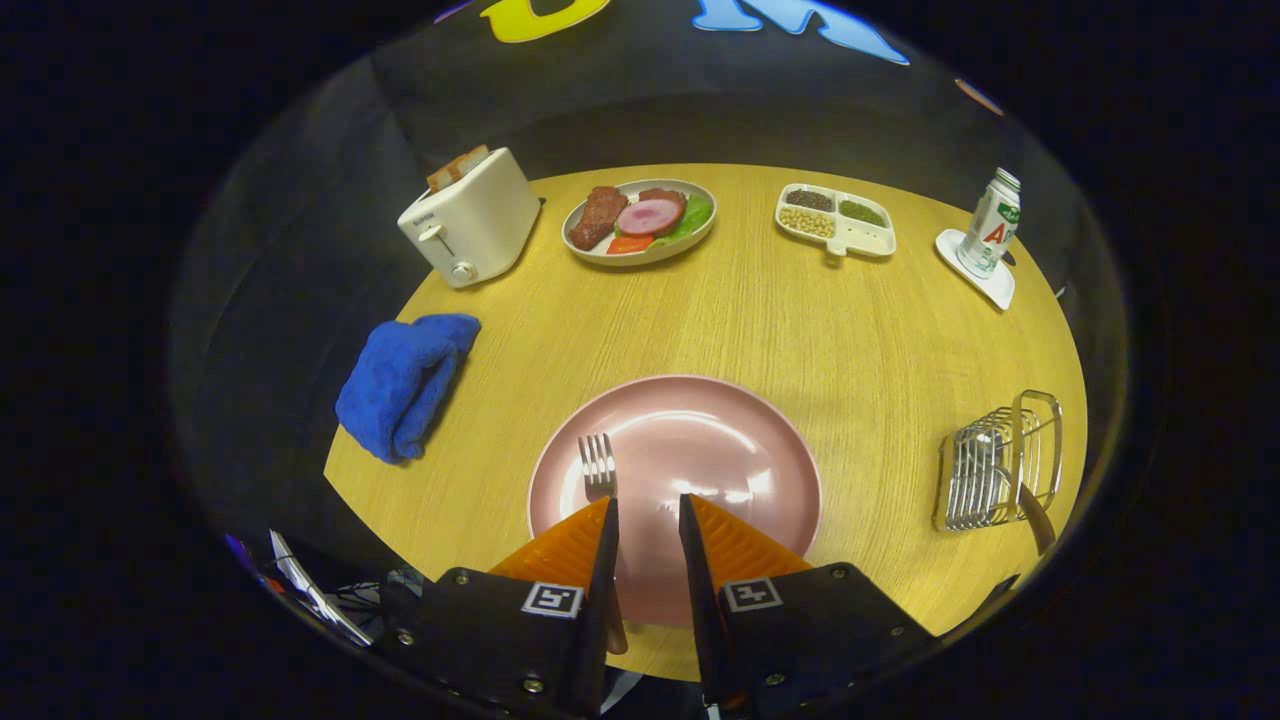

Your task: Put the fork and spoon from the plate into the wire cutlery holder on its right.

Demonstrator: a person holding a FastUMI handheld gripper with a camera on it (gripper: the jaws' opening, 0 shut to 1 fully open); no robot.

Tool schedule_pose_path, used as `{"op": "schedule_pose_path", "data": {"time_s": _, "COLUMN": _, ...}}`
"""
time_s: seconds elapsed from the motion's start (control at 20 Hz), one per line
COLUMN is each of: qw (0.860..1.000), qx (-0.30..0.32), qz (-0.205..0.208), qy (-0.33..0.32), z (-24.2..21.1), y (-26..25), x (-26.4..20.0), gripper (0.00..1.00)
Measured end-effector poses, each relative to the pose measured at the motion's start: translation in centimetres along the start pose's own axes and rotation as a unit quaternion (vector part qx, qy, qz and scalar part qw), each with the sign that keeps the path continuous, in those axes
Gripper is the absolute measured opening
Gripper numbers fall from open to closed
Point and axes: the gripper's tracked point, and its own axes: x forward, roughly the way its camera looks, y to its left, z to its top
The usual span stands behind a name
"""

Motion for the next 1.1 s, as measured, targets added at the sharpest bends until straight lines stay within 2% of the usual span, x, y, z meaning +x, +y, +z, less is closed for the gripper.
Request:
{"op": "schedule_pose_path", "data": {"time_s": 0.3, "qw": 0.998, "qx": -0.034, "qz": 0.010, "qy": 0.045, "z": -3.3, "y": 1.9, "x": 2.7, "gripper": 0.37}}
{"op": "schedule_pose_path", "data": {"time_s": 0.7, "qw": 0.994, "qx": -0.061, "qz": 0.016, "qy": 0.092, "z": -6.2, "y": 1.9, "x": 4.5, "gripper": 0.37}}
{"op": "schedule_pose_path", "data": {"time_s": 0.75, "qw": 0.994, "qx": -0.058, "qz": 0.022, "qy": 0.086, "z": -5.9, "y": 2.2, "x": 4.3, "gripper": 0.30}}
{"op": "schedule_pose_path", "data": {"time_s": 0.8, "qw": 0.994, "qx": -0.055, "qz": 0.019, "qy": 0.092, "z": -5.8, "y": 2.0, "x": 4.9, "gripper": 0.29}}
{"op": "schedule_pose_path", "data": {"time_s": 0.9, "qw": 0.994, "qx": -0.036, "qz": 0.027, "qy": 0.095, "z": -6.0, "y": 1.9, "x": 4.8, "gripper": 0.09}}
{"op": "schedule_pose_path", "data": {"time_s": 1.1, "qw": 0.995, "qx": -0.032, "qz": 0.029, "qy": 0.085, "z": -5.5, "y": 1.7, "x": 4.5, "gripper": 0.08}}
